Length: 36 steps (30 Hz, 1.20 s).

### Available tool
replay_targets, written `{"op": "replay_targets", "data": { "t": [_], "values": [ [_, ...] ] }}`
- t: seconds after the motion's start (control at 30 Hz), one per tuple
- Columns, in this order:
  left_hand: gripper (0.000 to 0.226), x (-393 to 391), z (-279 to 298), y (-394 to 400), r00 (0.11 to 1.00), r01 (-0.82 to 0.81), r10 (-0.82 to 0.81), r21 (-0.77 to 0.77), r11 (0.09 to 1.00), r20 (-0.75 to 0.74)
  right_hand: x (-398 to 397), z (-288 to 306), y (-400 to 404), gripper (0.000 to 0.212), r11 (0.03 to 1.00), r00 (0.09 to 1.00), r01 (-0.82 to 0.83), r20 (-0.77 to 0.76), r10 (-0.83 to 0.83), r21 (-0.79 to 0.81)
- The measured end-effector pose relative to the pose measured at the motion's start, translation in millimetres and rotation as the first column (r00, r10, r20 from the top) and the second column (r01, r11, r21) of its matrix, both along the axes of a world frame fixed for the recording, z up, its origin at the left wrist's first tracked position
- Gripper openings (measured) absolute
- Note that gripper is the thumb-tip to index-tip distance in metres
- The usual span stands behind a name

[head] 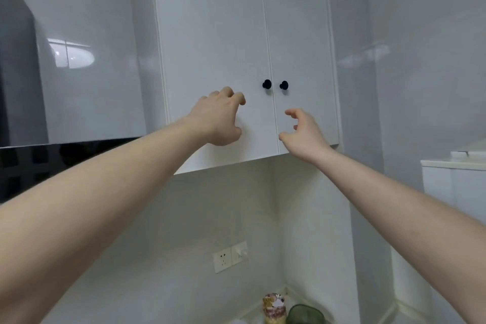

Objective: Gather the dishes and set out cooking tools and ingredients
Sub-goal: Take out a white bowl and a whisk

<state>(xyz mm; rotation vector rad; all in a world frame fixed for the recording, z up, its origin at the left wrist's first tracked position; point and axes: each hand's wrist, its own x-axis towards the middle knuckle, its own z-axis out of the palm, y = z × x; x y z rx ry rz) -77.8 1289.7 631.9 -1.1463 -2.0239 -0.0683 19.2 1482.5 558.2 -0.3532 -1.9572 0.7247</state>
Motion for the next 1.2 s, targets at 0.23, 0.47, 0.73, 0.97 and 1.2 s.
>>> {"op": "replay_targets", "data": {
  "t": [0.23, 0.47, 0.73, 0.97, 1.2],
  "values": [
    [0.079, -20, 17, 78, 0.994, -0.08, 0.079, -0.013, 0.997, -0.072, -60, 18, 66, 0.071, 0.992, 0.999, 0.048, 0.016, -0.046, -0.115],
    [0.089, -21, 28, 132, 0.997, -0.067, 0.069, 0.094, 0.993, -0.017, -103, 19, 107, 0.066, 0.985, 0.99, 0.131, -0.028, -0.135, -0.111],
    [0.044, -25, 32, 156, 0.993, -0.077, 0.095, 0.242, 0.967, -0.063, -126, 1, 118, 0.067, 0.979, 0.98, 0.169, -0.089, -0.179, -0.11],
    [0.027, -16, 42, 163, 0.998, -0.068, 0.059, 0.308, 0.949, 0.038, -118, 10, 120, 0.063, 0.98, 0.989, 0.065, -0.116, -0.088, -0.187],
    [0.018, 15, 41, 146, 0.99, 0.086, -0.123, 0.413, 0.907, 0.063, -67, 30, 115, 0.05, 0.923, 0.965, -0.134, -0.259, 0.038, -0.362]
  ]
}}
